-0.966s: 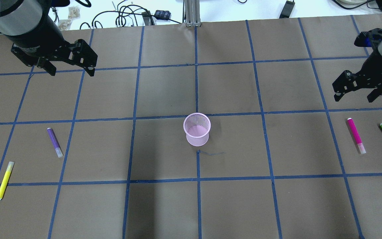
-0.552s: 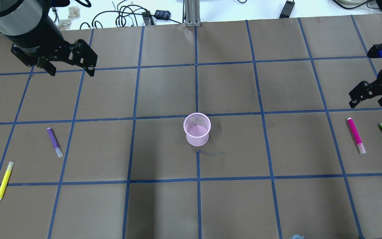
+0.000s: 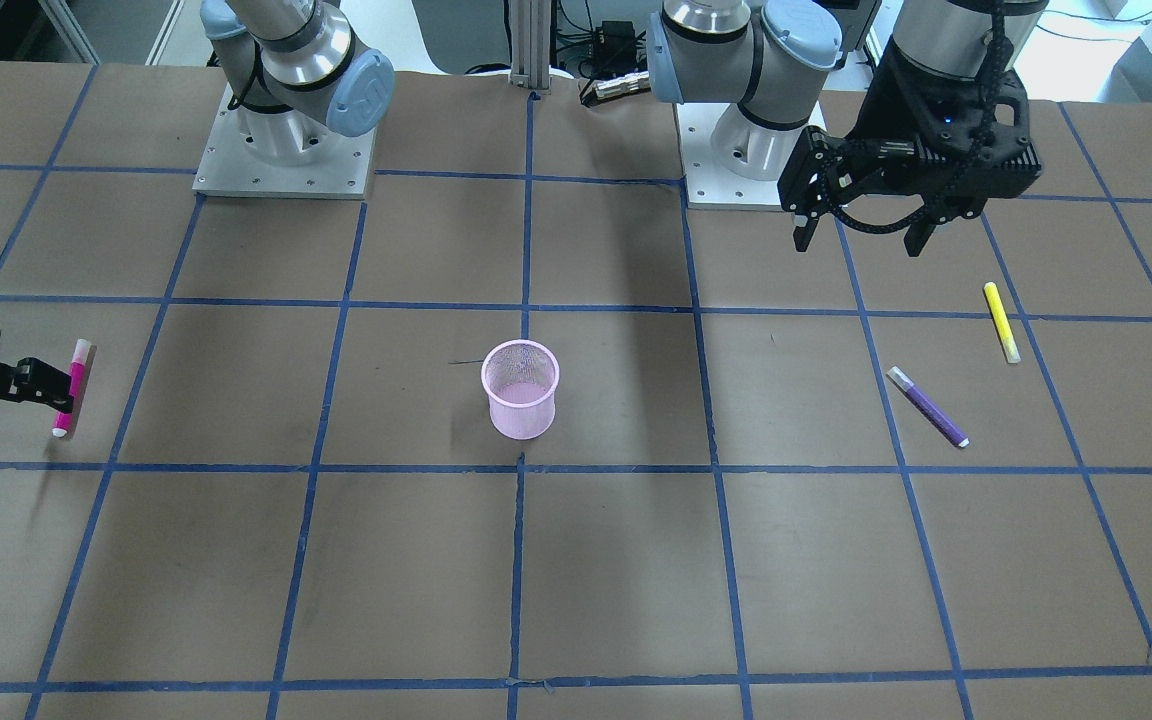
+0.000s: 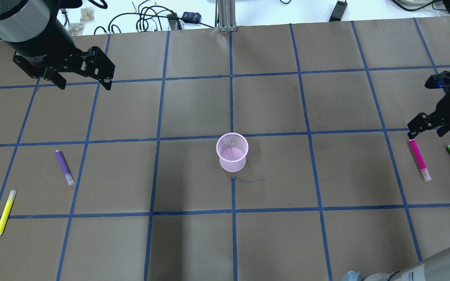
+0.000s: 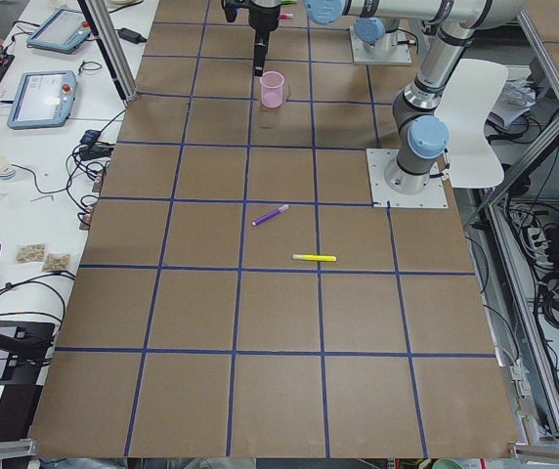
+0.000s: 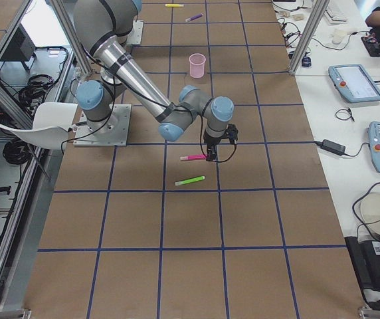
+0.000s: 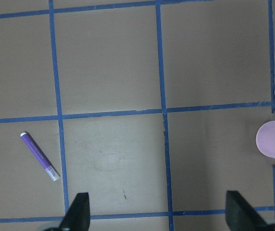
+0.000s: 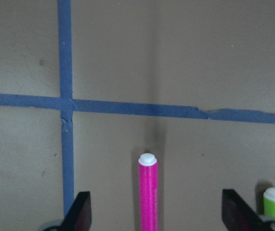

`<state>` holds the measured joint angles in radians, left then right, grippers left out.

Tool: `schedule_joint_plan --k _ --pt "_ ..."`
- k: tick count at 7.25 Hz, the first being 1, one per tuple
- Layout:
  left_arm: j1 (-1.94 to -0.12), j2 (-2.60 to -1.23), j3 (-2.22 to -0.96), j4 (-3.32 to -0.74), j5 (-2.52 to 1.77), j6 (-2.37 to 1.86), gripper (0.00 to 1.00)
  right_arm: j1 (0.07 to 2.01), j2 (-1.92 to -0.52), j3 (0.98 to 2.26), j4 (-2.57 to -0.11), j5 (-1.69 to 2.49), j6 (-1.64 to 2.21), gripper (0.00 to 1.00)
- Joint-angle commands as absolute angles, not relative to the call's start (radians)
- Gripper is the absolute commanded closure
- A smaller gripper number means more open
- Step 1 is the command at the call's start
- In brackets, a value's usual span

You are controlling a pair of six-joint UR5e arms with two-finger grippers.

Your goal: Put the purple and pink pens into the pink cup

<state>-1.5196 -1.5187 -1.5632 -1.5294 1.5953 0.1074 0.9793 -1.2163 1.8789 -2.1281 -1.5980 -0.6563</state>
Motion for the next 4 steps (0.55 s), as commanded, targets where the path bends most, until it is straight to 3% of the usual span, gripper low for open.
schedule_joint_plan --k 1,2,4 --pt "-1.520 -1.519 -1.568 -1.531 1.595 0.106 0.00 0.979 -1.166 1.881 -2.132 -1.598 -0.650 0.12" --pt "-1.520 -1.516 -1.571 -1.529 1.594 0.106 0.00 0.979 -1.163 1.881 -2.132 -1.601 -0.646 0.22" --pt "-1.522 -1.517 -1.571 -1.529 1.594 0.104 0.00 0.979 -1.149 1.881 -2.131 -1.601 -0.644 0.32"
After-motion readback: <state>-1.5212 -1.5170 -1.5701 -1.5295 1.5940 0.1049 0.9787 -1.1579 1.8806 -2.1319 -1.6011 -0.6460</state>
